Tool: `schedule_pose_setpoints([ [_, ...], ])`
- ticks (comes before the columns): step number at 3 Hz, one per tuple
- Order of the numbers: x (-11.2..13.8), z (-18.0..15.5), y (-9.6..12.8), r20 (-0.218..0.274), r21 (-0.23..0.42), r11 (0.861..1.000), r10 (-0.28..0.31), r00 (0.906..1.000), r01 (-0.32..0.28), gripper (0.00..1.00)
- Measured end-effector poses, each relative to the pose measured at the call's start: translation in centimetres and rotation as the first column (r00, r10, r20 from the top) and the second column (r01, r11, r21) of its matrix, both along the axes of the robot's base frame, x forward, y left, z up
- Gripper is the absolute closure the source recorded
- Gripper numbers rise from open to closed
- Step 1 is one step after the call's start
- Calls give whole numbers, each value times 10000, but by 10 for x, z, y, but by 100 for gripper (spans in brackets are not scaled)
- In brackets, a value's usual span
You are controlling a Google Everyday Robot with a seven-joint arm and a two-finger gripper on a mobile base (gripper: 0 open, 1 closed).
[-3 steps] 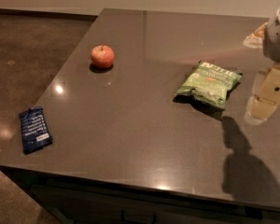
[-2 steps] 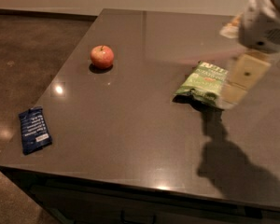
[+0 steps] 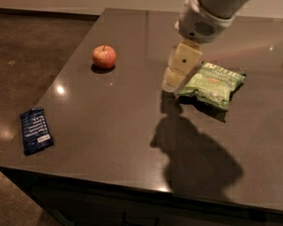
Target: Pick apple
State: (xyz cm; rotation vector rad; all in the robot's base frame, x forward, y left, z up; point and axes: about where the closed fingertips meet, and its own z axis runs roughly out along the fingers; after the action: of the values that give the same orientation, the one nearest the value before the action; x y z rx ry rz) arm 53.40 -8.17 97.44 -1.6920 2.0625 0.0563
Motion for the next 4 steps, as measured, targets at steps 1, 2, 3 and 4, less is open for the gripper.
schedule_pose_setpoints([
  [1, 35, -16, 39, 71, 376, 9984, -418, 9991, 415, 0],
  [2, 65, -31, 68, 90, 840, 9914, -1013, 9948, 1002, 0],
  [3, 91, -44, 92, -148, 1300, 9776, -1653, 9861, 1658, 0],
  [4, 109, -54, 119, -366, 1608, 9648, -2051, 9781, 2083, 0],
])
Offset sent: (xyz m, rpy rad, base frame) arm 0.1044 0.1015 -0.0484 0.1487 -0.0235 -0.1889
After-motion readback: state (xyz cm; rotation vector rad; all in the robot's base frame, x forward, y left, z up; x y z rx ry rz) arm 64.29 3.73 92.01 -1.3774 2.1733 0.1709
